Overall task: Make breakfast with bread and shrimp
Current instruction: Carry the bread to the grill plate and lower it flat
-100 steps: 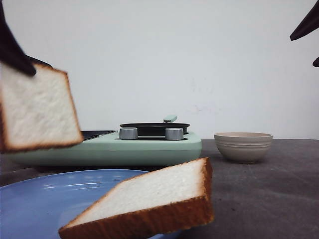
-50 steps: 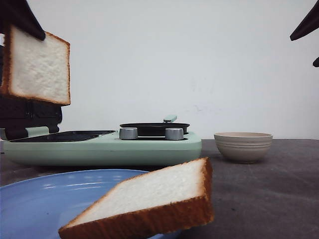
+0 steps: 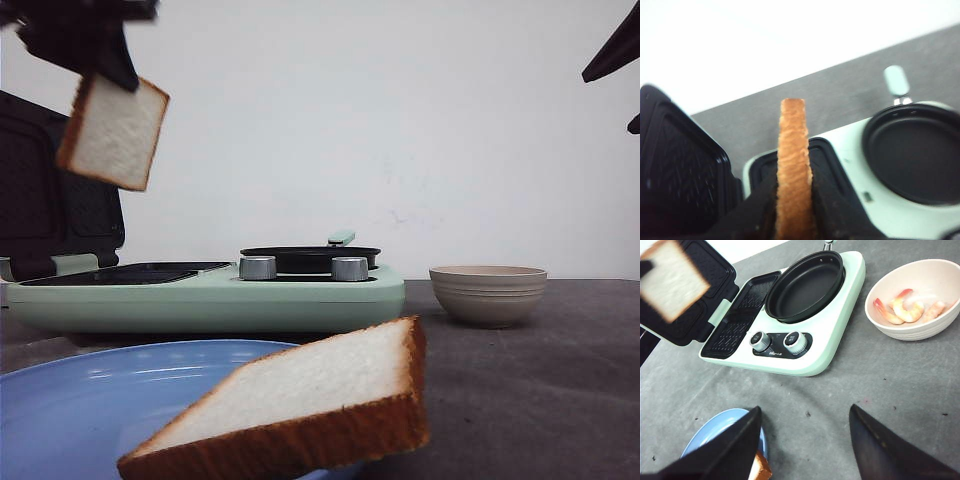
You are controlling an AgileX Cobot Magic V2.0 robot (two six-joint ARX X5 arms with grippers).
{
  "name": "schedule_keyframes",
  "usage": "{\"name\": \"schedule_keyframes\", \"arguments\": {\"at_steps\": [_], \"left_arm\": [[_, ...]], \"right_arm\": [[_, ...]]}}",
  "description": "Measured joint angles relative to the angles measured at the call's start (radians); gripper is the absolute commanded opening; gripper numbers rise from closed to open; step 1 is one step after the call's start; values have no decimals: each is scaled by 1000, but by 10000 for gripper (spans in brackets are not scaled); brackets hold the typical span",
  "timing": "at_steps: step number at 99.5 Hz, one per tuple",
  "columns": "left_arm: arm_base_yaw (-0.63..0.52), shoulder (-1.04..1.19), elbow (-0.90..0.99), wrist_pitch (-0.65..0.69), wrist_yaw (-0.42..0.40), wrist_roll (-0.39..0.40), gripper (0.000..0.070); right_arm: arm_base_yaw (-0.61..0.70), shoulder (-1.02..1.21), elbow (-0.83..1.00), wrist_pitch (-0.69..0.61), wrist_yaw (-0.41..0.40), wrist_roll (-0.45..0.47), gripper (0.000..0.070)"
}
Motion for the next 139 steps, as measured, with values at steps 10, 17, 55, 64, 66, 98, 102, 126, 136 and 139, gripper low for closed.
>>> {"name": "schedule_keyframes", "arguments": {"at_steps": [10, 17, 55, 64, 66, 98, 102, 126, 136, 139], "left_arm": [[0, 102, 79, 23, -37, 56, 4], [0, 166, 131, 43, -63, 93, 4], [0, 390, 262, 81, -134, 284, 4], [0, 412, 262, 79, -152, 330, 4], [0, 416, 262, 81, -161, 338, 4], [0, 431, 262, 100, -193, 388, 4], [0, 433, 262, 100, -193, 390, 4], [0, 445, 262, 101, -194, 421, 4], [0, 458, 262, 102, -194, 425, 4], [0, 462, 262, 102, -194, 427, 4]], "right_arm": [[0, 0, 0, 0, 1, -1, 343], [0, 0, 0, 0, 1, -5, 343], [0, 0, 0, 0, 9, -46, 343], [0, 0, 0, 0, 11, -47, 343], [0, 0, 0, 0, 11, -48, 343], [0, 0, 0, 0, 11, -50, 343], [0, 0, 0, 0, 11, -50, 343], [0, 0, 0, 0, 11, -51, 343], [0, 0, 0, 0, 11, -53, 343], [0, 0, 0, 0, 11, -53, 343]]}}
